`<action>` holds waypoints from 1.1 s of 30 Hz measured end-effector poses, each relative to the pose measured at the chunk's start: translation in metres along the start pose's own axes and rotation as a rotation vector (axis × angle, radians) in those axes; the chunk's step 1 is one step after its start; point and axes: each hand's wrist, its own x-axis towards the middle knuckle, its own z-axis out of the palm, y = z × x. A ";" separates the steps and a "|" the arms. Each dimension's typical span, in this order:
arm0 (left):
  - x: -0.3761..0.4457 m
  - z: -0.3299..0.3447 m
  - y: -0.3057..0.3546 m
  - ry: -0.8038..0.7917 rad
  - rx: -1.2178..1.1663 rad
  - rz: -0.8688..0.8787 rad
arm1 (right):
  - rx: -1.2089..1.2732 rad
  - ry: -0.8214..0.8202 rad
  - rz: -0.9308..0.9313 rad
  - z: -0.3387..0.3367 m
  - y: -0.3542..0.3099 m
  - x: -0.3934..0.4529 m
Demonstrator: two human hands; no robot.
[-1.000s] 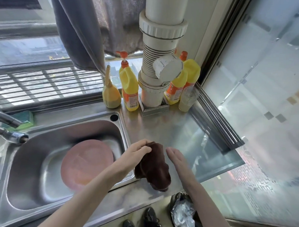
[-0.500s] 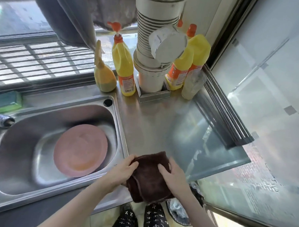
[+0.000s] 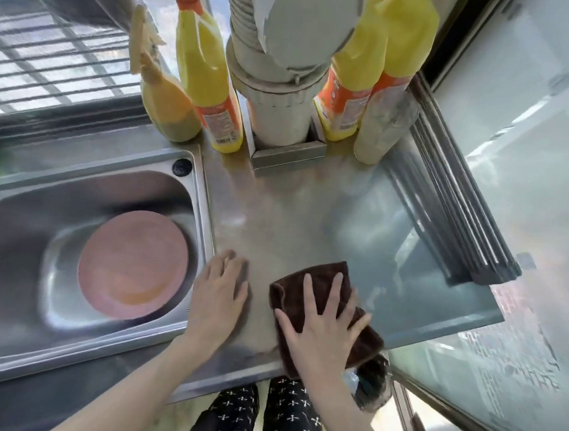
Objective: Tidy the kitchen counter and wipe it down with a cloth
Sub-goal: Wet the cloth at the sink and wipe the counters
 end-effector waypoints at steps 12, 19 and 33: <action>0.053 0.032 0.043 -0.258 0.218 0.114 | 0.042 0.314 0.087 -0.026 0.111 0.088; 0.055 0.034 0.046 -0.258 0.217 0.097 | 0.000 0.206 -0.226 -0.017 0.113 0.069; 0.057 0.035 0.048 -0.260 0.254 0.100 | 0.020 0.211 -0.368 -0.022 0.113 0.110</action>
